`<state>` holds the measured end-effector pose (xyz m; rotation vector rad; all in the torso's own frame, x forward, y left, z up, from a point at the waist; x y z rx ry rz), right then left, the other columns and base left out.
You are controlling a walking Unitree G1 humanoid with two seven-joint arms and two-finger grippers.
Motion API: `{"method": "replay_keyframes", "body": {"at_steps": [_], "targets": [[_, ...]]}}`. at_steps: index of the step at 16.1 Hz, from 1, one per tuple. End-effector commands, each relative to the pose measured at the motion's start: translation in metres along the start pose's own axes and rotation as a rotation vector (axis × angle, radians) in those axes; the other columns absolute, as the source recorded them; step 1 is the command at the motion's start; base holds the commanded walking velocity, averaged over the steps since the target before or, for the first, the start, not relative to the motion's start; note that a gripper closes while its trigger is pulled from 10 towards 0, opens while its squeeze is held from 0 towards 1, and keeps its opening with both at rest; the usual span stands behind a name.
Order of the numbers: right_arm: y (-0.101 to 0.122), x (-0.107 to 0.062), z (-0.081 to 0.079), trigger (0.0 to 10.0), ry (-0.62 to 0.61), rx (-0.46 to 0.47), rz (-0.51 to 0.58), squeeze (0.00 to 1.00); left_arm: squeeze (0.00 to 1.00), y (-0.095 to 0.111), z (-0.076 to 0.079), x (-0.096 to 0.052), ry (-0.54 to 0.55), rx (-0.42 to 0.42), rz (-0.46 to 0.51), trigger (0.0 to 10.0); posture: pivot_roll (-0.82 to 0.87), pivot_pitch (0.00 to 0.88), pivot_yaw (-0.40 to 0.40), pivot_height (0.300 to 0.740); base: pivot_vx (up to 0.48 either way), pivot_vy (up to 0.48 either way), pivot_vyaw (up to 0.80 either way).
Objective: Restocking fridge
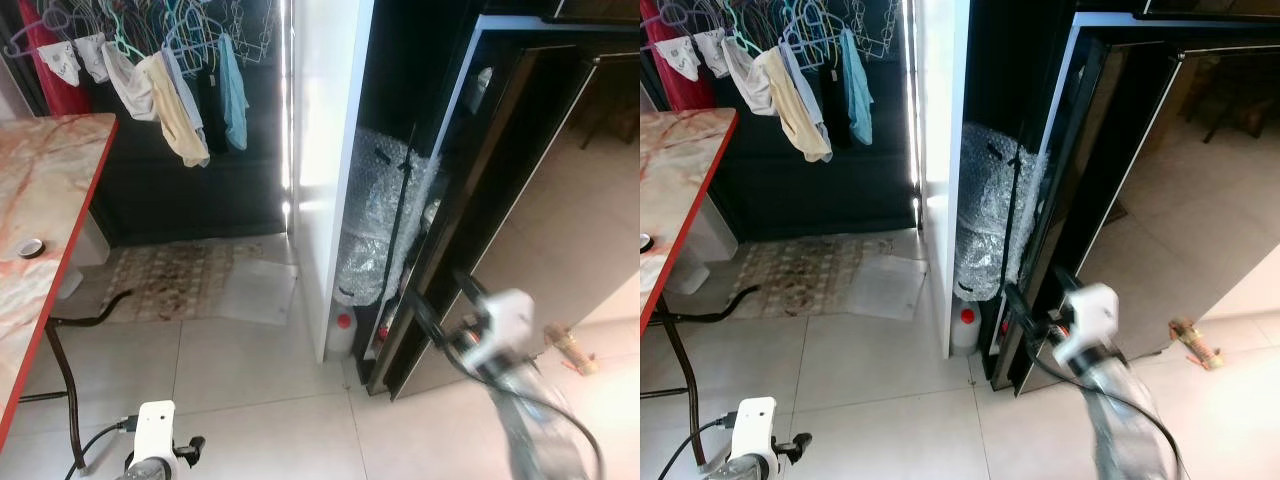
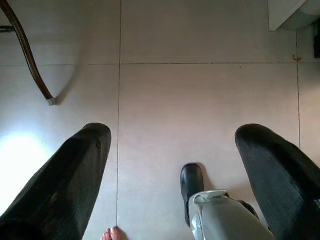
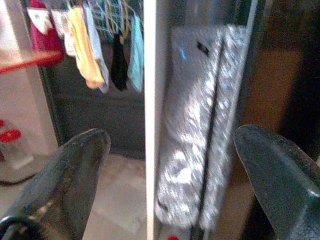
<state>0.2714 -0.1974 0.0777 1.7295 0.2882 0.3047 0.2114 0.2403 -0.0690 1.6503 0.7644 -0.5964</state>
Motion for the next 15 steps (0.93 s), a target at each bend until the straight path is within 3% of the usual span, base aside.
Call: {"method": "replay_keyframes", "body": {"at_steps": [1, 4, 8, 12, 15], "targets": [[0.002, -0.007, 0.005, 10.0, -0.029, -0.002, -0.004, 0.00, 0.00, -0.004, 0.000, -0.001, 0.003, 0.008, -0.010, 10.0, -0.17, 0.000, -0.018, 0.740, 0.000, 0.000, 0.00], [0.002, -0.018, 0.008, 10.0, -0.080, 0.000, -0.026, 0.00, 0.00, -0.004, -0.001, -0.001, 0.005, 0.043, -0.005, 10.0, -0.17, 0.000, -0.009, 0.740, 0.000, 0.000, 0.00], [0.013, -0.005, 0.011, 10.0, -0.158, 0.001, 0.010, 0.00, 0.00, -0.005, -0.003, -0.001, 0.010, 0.053, -0.005, 10.0, -0.17, 0.000, -0.002, 0.740, 0.000, -0.480, 0.00], [0.013, 0.000, 0.007, 10.0, -0.167, 0.003, 0.000, 0.00, 0.00, -0.005, -0.003, -0.002, 0.006, 0.055, -0.006, 10.0, -0.17, 0.000, 0.000, 0.740, 0.000, -0.372, -0.71], [0.014, 0.003, 0.005, 10.0, -0.168, 0.001, 0.013, 0.00, 0.00, -0.006, -0.003, -0.002, 0.006, 0.053, -0.008, 10.0, -0.17, 0.000, 0.001, 0.740, 0.000, 0.000, -0.50]]}}
Point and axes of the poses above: a point about 5 cm out from each wrist's last joint towards the gripper, its own x axis pointing out of the wrist towards the gripper, its own y axis along the axis of the wrist's last joint, z = x × y, the point moved 1 cm from there along x, pointing out of the wrist towards the gripper, and after that the axes turned 10 degrees about x, right-handed, at the moved point
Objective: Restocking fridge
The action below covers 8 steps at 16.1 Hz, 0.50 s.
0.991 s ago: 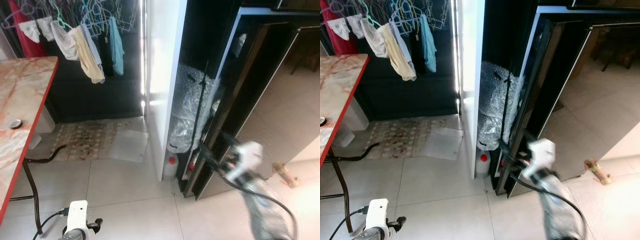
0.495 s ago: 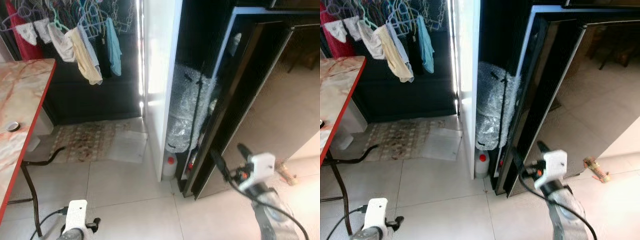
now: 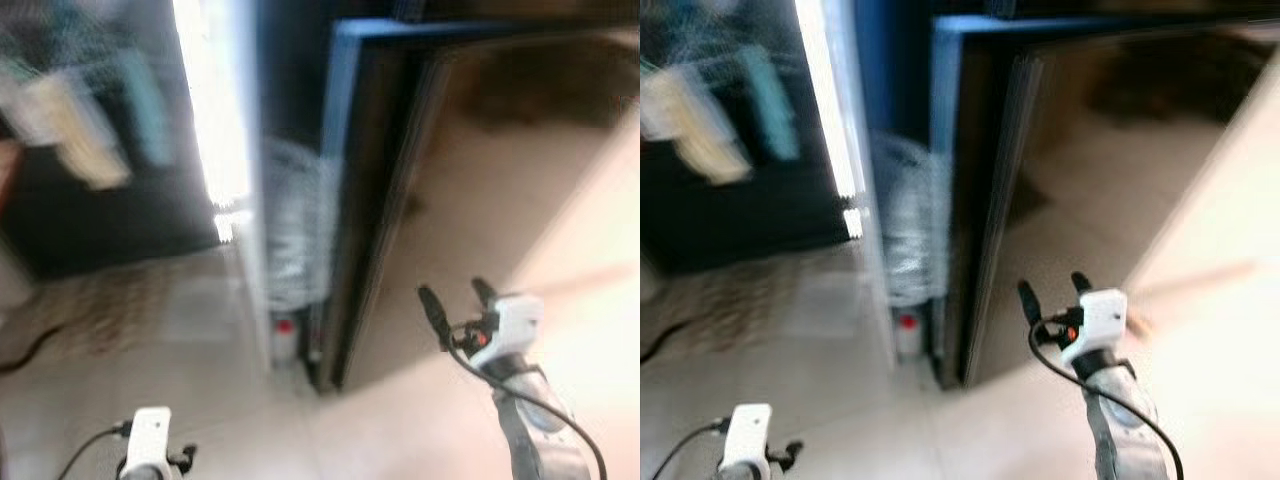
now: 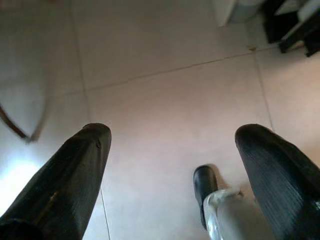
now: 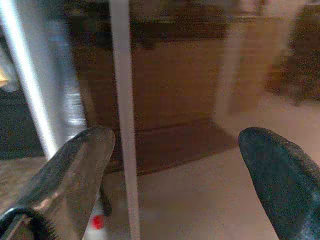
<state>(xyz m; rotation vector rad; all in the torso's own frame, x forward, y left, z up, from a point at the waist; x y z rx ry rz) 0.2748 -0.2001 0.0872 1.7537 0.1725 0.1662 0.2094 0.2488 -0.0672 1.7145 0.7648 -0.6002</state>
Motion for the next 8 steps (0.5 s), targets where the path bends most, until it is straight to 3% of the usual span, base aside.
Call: {"method": "replay_keyframes", "body": {"at_steps": [1, 8], "targets": [[0.005, 0.002, 0.002, 10.0, -0.008, -0.013, 0.010, 0.00, 0.00, -0.004, 0.006, -0.001, -0.017, -0.005, -0.015, 10.0, -0.17, 0.000, 0.000, 0.740, 0.000, 0.000, 0.00], [0.009, 0.019, -0.012, 10.0, 0.050, -0.007, 0.017, 0.00, 0.00, 0.003, 0.003, -0.001, 0.028, -0.037, 0.063, 10.0, -0.16, 0.000, -0.001, 0.740, 0.000, 0.000, 0.00]]}}
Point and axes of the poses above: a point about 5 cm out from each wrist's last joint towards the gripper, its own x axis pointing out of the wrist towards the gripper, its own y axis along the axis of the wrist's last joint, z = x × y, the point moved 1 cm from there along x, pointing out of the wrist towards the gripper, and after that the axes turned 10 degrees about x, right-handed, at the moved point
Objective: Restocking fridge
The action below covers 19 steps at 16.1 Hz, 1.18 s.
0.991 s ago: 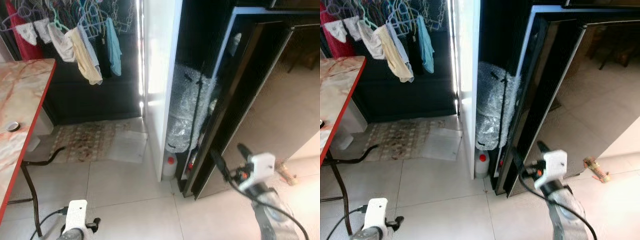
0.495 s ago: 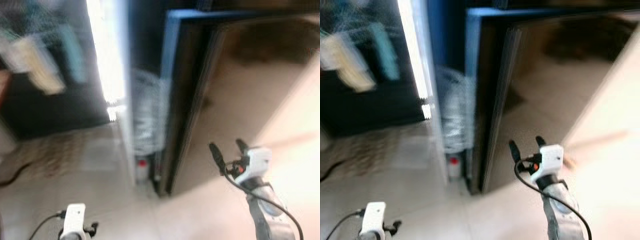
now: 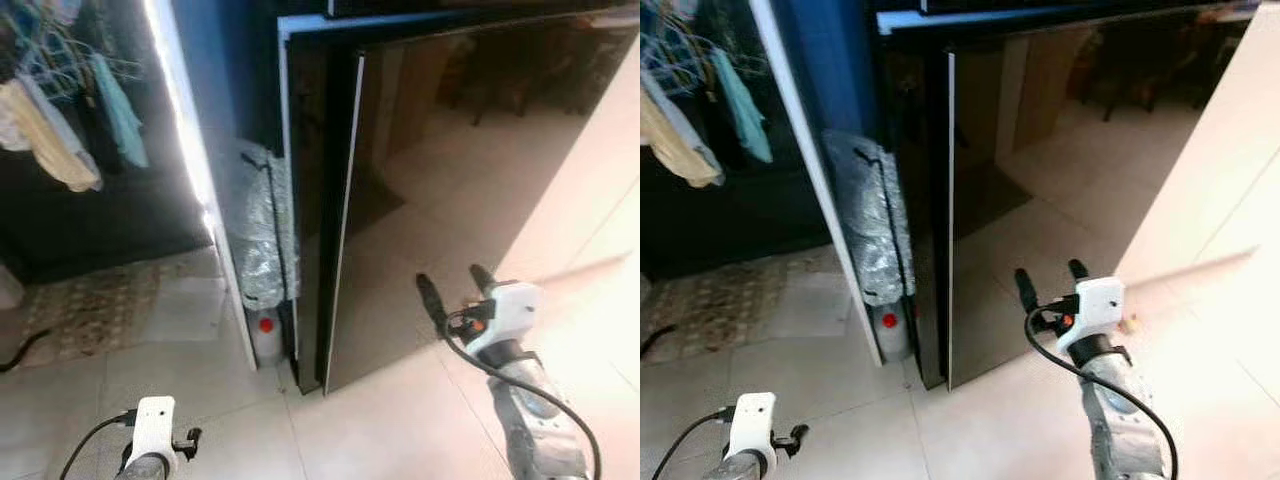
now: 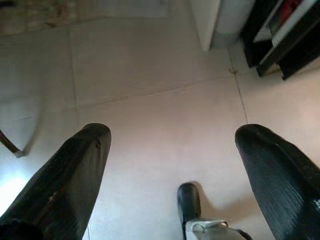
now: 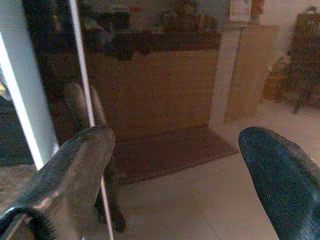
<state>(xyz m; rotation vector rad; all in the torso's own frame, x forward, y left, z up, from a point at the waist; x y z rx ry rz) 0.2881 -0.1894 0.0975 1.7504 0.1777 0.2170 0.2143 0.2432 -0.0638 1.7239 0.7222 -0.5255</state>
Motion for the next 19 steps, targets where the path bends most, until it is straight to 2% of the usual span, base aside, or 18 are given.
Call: {"method": "replay_keyframes", "body": {"at_steps": [1, 2, 3, 7, 16, 19], "targets": [[0.001, 0.007, -0.008, 10.0, 0.041, 0.003, -0.010, 0.00, 0.00, -0.003, -0.002, -0.001, 0.008, -0.023, -0.003, 10.0, -0.16, 0.000, -0.002, 0.740, 0.000, 0.000, 0.00], [0.003, 0.010, -0.014, 10.0, 0.067, 0.000, -0.005, 0.00, 0.00, 0.035, 0.010, 0.005, 0.014, -0.014, 0.144, 10.0, -0.16, 0.000, -0.001, 0.740, 0.000, 0.000, 0.00], [0.005, 0.012, -0.018, 10.0, 0.085, 0.005, 0.002, 0.00, 0.00, 0.051, 0.015, 0.006, 0.016, -0.013, 0.207, 10.0, -0.17, 0.000, 0.000, 0.740, 0.000, 0.000, 0.00], [0.006, 0.018, -0.031, 10.0, 0.150, -0.011, -0.011, 0.00, 0.00, 0.046, 0.017, 0.006, 0.006, -0.014, 0.183, 10.0, -0.17, 0.000, -0.001, 0.740, 0.000, 0.000, 0.00], [0.003, 0.019, -0.037, 10.0, 0.188, -0.025, -0.035, 0.00, 0.00, 0.037, 0.017, 0.005, 0.012, -0.014, 0.151, 10.0, -0.17, 0.000, -0.006, 0.740, 0.000, 0.000, 0.00], [0.004, 0.020, -0.039, 10.0, 0.198, -0.032, -0.036, 0.00, 0.00, 0.037, 0.018, 0.005, 0.009, -0.016, 0.150, 10.0, -0.17, 0.000, -0.005, 0.740, 0.264, 0.000, 0.00]]}}
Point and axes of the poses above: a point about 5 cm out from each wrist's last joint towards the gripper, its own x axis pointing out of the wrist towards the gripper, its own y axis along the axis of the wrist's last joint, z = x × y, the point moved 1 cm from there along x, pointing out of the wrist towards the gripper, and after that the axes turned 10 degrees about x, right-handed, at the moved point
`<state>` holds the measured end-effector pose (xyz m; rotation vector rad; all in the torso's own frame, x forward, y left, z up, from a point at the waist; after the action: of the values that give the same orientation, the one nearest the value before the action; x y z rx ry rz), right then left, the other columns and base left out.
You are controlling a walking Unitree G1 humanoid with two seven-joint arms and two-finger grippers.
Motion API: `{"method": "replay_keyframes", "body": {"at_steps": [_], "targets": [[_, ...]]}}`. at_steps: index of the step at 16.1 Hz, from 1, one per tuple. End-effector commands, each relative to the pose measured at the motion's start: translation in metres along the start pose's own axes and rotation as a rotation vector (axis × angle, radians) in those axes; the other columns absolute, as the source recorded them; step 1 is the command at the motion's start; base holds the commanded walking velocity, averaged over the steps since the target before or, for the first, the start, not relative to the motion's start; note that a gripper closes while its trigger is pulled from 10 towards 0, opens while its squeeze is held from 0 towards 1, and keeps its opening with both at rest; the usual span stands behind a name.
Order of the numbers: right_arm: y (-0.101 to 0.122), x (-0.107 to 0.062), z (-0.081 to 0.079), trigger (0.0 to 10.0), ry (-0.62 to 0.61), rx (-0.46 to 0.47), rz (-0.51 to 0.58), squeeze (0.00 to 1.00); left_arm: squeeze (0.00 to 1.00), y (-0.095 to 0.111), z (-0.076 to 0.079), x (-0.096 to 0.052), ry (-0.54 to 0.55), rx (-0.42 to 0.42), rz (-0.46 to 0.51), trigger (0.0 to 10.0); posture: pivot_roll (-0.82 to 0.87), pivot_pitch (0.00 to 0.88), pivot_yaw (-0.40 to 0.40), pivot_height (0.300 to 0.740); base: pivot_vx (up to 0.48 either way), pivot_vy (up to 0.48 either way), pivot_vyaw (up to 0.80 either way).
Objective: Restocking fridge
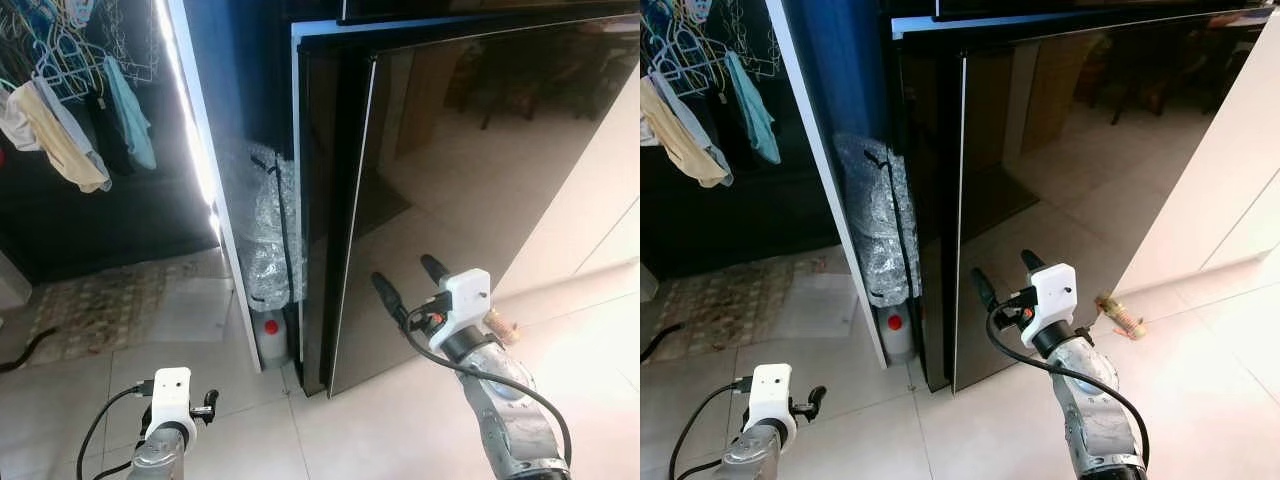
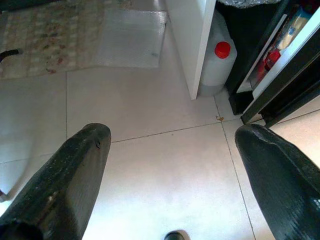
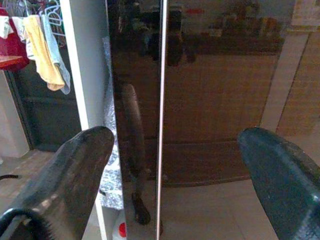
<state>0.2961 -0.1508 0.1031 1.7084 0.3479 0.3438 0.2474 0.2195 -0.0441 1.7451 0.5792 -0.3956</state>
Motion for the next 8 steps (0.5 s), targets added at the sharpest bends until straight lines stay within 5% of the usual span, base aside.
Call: {"method": "replay_keyframes", "body": {"at_steps": [1, 8], "targets": [[0.0054, 0.0037, -0.0030, 10.0, 0.019, -0.019, 0.007, 0.00, 0.00, -0.0040, -0.0009, -0.0011, 0.003, 0.008, -0.017, 10.0, -0.17, 0.000, -0.005, 0.740, 0.274, 0.000, 0.00], [0.0025, 0.0043, -0.0059, 10.0, 0.037, -0.029, -0.008, 0.00, 0.00, -0.0033, 0.0001, -0.0007, -0.003, 0.009, -0.017, 10.0, -0.17, 0.000, -0.005, 0.740, 0.287, 0.000, 0.00]]}}
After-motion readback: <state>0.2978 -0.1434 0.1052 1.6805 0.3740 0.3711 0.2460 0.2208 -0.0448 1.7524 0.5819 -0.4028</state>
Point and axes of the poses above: a point about 5 cm out from each wrist's last joint towards the gripper, its own x axis pointing out of the wrist towards the gripper, its own y axis along the axis of the wrist's last joint, z = x × y, the point moved 1 cm from there along x, pointing out of the wrist towards the gripper, and after that the axes turned 10 degrees about x, right-handed, at the moved point
